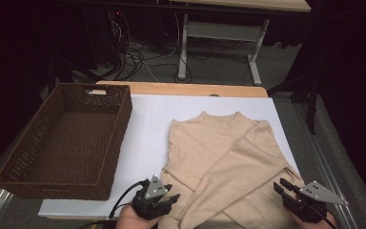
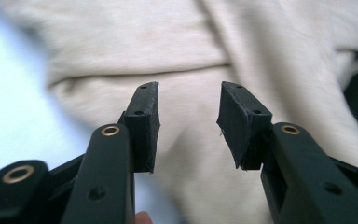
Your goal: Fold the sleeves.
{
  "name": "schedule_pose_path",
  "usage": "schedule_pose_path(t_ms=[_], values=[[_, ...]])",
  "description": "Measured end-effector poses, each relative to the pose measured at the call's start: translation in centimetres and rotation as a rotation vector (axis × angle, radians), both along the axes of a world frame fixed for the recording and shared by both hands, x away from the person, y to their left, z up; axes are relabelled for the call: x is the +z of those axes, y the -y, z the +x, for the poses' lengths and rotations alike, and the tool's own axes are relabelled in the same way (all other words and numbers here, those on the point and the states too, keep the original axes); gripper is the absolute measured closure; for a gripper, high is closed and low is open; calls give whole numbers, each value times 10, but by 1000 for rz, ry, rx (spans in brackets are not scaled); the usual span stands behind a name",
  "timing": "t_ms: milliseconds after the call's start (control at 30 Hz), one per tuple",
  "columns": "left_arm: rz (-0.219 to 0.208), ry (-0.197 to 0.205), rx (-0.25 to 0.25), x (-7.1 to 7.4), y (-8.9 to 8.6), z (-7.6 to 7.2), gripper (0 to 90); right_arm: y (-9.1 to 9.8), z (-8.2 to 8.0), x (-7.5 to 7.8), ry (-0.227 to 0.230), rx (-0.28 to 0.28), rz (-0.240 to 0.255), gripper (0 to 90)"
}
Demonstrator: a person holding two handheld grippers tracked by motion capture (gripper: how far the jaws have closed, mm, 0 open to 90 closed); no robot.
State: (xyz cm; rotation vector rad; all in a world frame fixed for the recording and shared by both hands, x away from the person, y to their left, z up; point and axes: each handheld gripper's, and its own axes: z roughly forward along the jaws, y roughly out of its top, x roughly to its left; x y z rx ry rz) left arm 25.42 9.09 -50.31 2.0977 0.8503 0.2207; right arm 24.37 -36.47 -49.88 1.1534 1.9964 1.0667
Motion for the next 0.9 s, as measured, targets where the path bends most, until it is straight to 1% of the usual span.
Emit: schedule_pose_path(t_ms=[33, 67, 133, 167, 200, 233, 267, 300, 333, 367, 400, 433, 467, 500, 533, 567, 633, 733, 800, 833, 867, 900], values=[[-12, 13, -11, 2, 1, -1, 556, 1, -1, 0, -1, -1, -1, 684], [-17, 25, -32, 3, 5, -2, 568, 2, -2, 0, -1, -3, 1, 683], [-20, 38, -87, 5, 18, -6, 572, 4, -3, 0, 0, -10, 5, 683], [-14, 36, -114, 4, 26, -8, 572, 5, -4, 1, 3, -14, 7, 683], [13, 40, -142, 2, 37, -10, 570, 5, -5, 1, 3, -17, 9, 683], [60, 47, -164, -3, 48, -12, 570, 5, -6, 2, 8, -16, 9, 684], [85, 39, -168, -6, 55, -12, 547, 5, -8, 3, 9, -13, 7, 683], [85, 39, -168, -6, 55, -12, 510, 5, -8, 3, 9, -13, 7, 683], [96, 27, -165, -10, 60, -11, 510, 4, -9, 3, 10, -10, 7, 683], [103, 16, -165, -12, 62, -9, 487, 3, -10, 3, 9, -8, 7, 683], [99, 6, -162, -14, 64, -8, 487, 1, -10, 3, 9, -3, 6, 683], [94, -9, -164, -15, 65, -6, 493, 0, -10, 3, 10, 3, 4, 683], [94, -20, -171, -17, 65, -5, 535, -2, -10, 3, 9, 9, 5, 683], [79, -21, -176, -18, 64, -4, 563, -4, -10, 3, 6, 16, 6, 680], [59, -29, -194, -20, 63, -3, 628, -7, -9, 2, 2, 26, 5, 679], [51, -38, -199, -20, 62, -2, 673, -11, -7, 1, -4, 41, 5, 675], [45, -43, -201, -20, 62, -1, 785, -20, -3, -1, -19, 75, 5, 670], [44, -34, -194, -19, 61, -3, 826, -39, 2, -3, -34, 124, -13, 640], [30, -15, -177, -15, 56, -7, 830, -53, 5, -5, -38, 155, -67, 607], [24, -3, -168, -11, 52, -8, 831, -59, 5, -7, -42, 177, -81, 593], [20, 13, -162, -8, 46, -9, 830, -64, 6, -7, -56, 197, -68, 576], [17, 23, -154, -4, 40, -9, 830, -67, 7, -8, -71, 215, -43, 558]])
